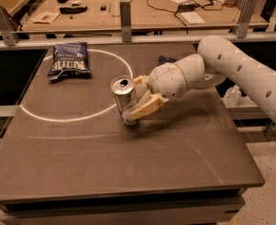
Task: Place redbull can upright
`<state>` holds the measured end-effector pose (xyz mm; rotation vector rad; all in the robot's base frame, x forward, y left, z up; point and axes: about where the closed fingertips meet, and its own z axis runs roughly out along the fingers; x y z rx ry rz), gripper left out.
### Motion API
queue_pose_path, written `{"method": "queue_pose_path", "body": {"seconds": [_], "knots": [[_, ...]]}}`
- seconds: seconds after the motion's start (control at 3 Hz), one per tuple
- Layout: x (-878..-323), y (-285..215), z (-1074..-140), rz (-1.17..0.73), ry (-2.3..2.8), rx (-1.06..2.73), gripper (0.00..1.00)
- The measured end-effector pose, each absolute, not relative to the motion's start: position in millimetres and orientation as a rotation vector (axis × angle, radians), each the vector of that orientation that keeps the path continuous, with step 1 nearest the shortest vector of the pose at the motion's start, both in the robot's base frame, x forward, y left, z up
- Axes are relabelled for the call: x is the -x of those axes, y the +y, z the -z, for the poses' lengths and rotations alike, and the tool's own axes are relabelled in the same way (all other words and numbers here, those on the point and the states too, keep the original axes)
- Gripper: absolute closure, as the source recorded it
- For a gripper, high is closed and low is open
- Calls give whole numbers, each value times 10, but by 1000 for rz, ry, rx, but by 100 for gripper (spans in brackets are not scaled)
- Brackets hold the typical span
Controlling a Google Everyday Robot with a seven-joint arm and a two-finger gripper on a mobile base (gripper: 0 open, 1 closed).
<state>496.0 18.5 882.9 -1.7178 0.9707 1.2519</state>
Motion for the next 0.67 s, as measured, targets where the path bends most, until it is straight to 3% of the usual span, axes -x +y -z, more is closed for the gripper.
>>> {"method": "queue_pose_path", "body": {"seconds": [0.33,0.67], "knots": [[-4982,200,-8787,-1258,965,1692,100],[-4987,225,-8764,-1255,941,1701,82]]}}
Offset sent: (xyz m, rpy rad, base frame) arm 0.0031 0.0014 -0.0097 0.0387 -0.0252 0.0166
